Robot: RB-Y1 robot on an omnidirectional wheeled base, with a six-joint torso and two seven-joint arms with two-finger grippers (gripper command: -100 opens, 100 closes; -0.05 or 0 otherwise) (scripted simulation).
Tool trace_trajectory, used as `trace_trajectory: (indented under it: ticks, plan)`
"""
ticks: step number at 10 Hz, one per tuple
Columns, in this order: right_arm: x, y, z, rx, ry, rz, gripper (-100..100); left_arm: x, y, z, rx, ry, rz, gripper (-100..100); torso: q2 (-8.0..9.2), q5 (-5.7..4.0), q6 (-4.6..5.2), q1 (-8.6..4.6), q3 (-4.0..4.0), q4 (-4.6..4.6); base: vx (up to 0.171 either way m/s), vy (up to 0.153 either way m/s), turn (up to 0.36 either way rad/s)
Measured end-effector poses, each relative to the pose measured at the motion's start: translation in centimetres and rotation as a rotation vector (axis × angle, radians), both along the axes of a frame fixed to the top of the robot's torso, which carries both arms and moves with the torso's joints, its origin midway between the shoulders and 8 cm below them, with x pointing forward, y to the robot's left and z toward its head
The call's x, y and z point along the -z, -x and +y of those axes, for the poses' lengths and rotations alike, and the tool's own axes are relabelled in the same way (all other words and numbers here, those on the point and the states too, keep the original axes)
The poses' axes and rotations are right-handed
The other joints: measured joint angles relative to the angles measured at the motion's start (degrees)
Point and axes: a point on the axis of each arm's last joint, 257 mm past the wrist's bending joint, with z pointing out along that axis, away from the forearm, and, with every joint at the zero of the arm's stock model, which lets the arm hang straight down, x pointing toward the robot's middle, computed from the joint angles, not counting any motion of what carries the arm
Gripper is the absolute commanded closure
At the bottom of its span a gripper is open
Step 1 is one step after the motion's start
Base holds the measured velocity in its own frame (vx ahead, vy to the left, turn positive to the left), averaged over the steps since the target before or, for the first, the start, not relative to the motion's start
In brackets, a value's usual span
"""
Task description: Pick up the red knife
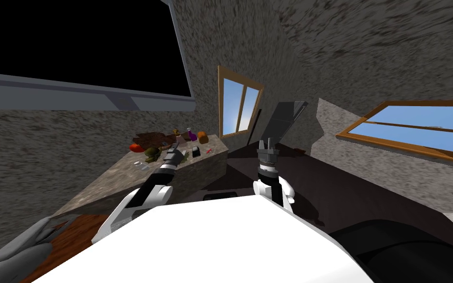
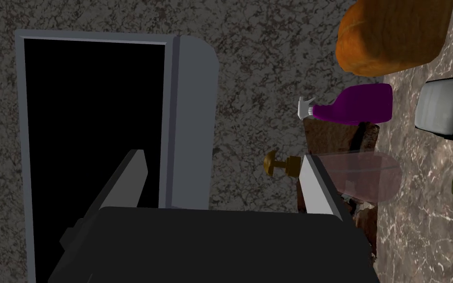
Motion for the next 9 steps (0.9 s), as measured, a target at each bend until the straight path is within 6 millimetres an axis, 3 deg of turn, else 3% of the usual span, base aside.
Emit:
trace_trajectory:
  ticks: [9]
  plan:
    - [0.0,0.0,0.0,0.0,0.0,0.0,0,6.0,-2.5,2.8,-0.031,0.162,0.235,-100,-0.02,-0.02,-0.01,-0.09,-0.01,0.0,0.001,-0.039,0.038]
